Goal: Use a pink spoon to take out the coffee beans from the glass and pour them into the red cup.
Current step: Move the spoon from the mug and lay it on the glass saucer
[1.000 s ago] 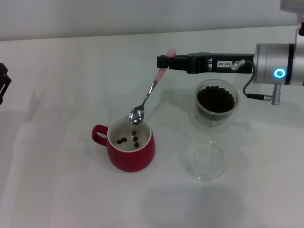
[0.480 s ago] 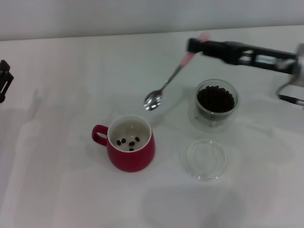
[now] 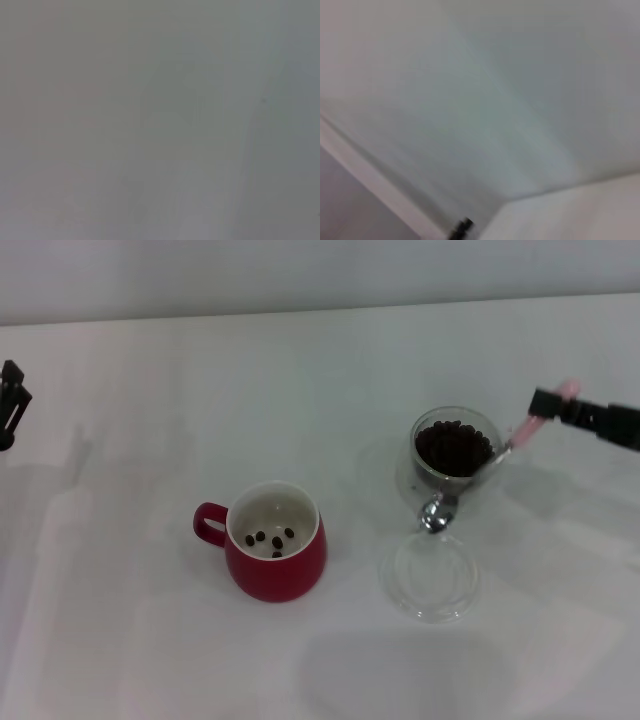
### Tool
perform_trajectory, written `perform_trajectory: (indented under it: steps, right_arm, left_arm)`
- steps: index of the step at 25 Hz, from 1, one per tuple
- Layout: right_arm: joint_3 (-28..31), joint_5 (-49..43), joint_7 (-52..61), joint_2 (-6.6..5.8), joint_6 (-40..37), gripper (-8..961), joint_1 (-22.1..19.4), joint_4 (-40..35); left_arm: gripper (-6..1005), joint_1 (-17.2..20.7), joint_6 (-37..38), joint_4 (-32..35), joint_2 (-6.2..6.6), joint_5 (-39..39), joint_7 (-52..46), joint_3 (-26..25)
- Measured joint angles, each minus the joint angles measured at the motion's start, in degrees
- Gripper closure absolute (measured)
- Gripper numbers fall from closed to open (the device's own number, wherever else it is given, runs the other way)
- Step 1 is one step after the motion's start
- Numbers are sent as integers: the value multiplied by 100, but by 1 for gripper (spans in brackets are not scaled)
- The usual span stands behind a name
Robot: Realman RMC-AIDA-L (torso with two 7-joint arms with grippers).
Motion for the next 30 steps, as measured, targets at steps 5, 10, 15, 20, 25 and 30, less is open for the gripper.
perform_trajectory:
  steps: [5, 10, 15, 20, 25, 30]
  right_arm:
    - [5, -444, -106, 18, 549, 681, -22, 124]
    - [-55, -620, -116, 32, 820, 678, 18, 159]
    - [-89, -773, -121, 50, 908, 675, 31, 182]
    - [-150, -969, -128, 114, 1054, 673, 69, 238]
    - [-164, -1204, -129, 190, 1113, 670, 140, 244]
    - [-290, -1323, -132, 201, 1152, 667, 215, 245]
  left_arm:
    - [107, -98, -21, -1, -3, -2, 3, 0]
    - [106, -121, -21, -2, -1, -1, 4, 0]
    - [106, -123, -21, -5, 5, -1, 5, 0]
    - [106, -124, -21, -11, 11, -1, 6, 0]
    - [105, -124, -21, -11, 10, -1, 5, 0]
    - [105, -124, -21, -20, 15, -1, 5, 0]
